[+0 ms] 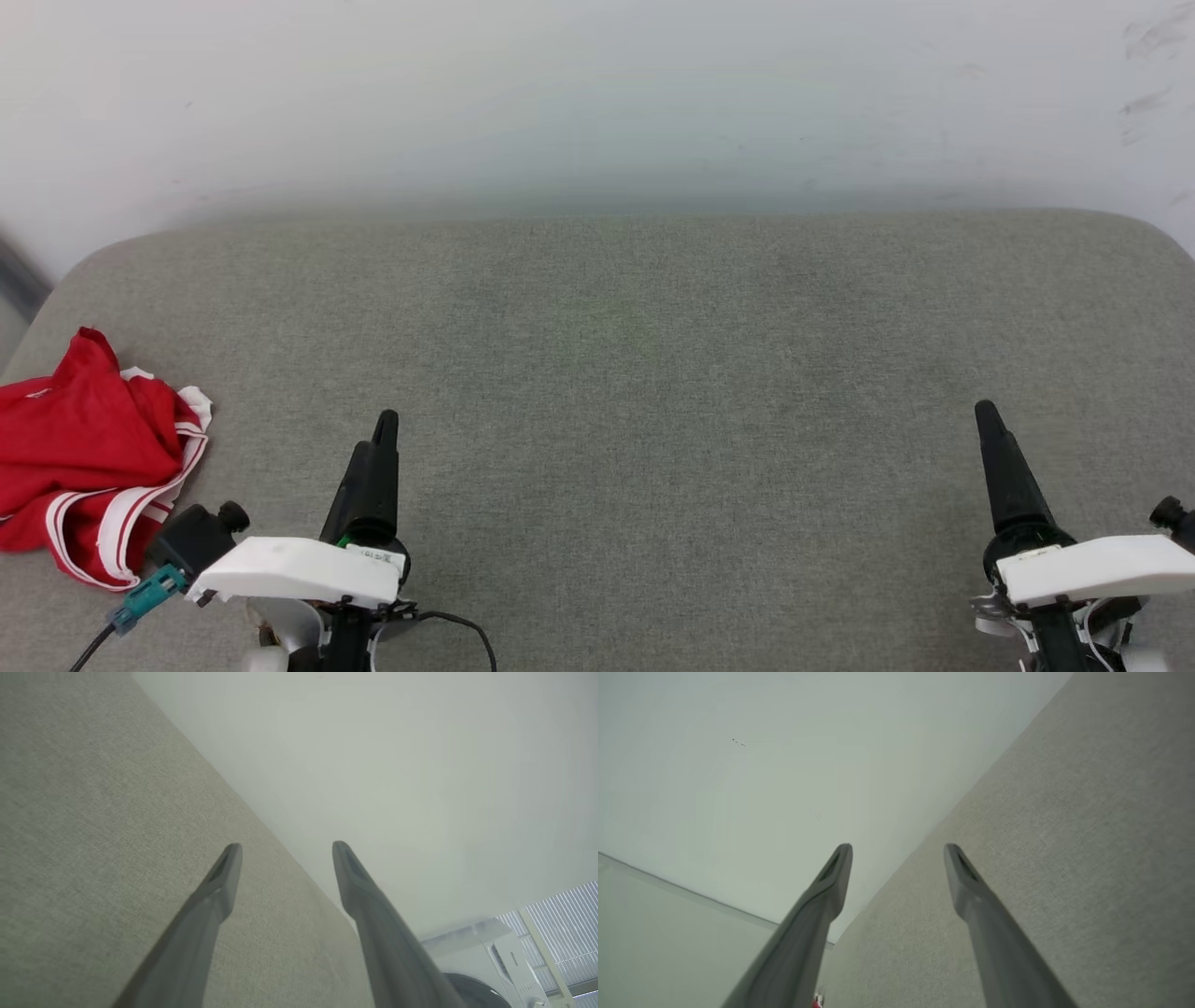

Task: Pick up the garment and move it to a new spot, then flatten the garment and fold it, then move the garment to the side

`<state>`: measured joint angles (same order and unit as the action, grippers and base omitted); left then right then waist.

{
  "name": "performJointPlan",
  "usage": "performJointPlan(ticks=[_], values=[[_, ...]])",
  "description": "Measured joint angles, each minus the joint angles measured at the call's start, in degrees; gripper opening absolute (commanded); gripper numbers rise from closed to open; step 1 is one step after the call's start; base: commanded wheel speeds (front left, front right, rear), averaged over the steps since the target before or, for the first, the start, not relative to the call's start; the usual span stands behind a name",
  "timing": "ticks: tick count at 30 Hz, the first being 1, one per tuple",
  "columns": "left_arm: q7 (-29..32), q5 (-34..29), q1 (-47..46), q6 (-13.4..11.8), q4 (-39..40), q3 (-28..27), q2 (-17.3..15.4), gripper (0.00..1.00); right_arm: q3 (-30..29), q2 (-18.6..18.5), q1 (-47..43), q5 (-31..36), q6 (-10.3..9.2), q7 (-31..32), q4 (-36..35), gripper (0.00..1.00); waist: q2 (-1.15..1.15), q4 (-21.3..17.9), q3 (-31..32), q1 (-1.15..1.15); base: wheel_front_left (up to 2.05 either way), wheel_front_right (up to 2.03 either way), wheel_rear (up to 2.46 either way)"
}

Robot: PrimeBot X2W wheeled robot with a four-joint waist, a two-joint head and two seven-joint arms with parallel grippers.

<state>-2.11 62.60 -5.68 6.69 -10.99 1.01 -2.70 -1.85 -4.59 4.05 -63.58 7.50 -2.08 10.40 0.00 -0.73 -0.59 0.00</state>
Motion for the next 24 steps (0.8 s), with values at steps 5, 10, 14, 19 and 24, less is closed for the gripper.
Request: performJointPlan(ticks=[5,10,14,19,24], values=[[-1.0,-7.2,-0.2,-0.7,0.3,0.9,0.0,1.0,-0.2,0.2,0.0,9.5,0.0,-1.0,-0.3,1.0,0.0,-0.1,-0.1,0.0,0.0,0.0,0.0],[-1.9,-13.6,-0.3,-1.7,0.7,1.6,-0.1,1.0,0.1,0.4,0.0,15.9,0.0,-1.2,-0.4,1.0,0.0,-0.1,-0.2,0.0,0.0,0.0,0.0],[-2.7,-17.6,-0.4,-2.3,1.6,1.7,-0.3,1.0,0.5,0.5,0.0,19.3,0.0,-1.2,-0.4,1.0,0.0,-0.3,-0.2,0.0,0.0,0.0,0.0],[-3.5,-22.1,-0.3,-2.9,1.6,2.1,-0.6,1.0,0.6,0.5,0.0,23.7,0.0,-1.2,-0.5,1.0,0.0,-0.5,-0.1,0.0,0.0,0.0,0.0],[-4.4,-26.2,-0.3,-3.7,1.4,2.5,-0.9,1.0,0.5,0.5,0.0,28.3,0.0,-1.1,-0.6,1.0,0.0,-0.6,-0.2,0.0,0.0,0.0,0.0]])
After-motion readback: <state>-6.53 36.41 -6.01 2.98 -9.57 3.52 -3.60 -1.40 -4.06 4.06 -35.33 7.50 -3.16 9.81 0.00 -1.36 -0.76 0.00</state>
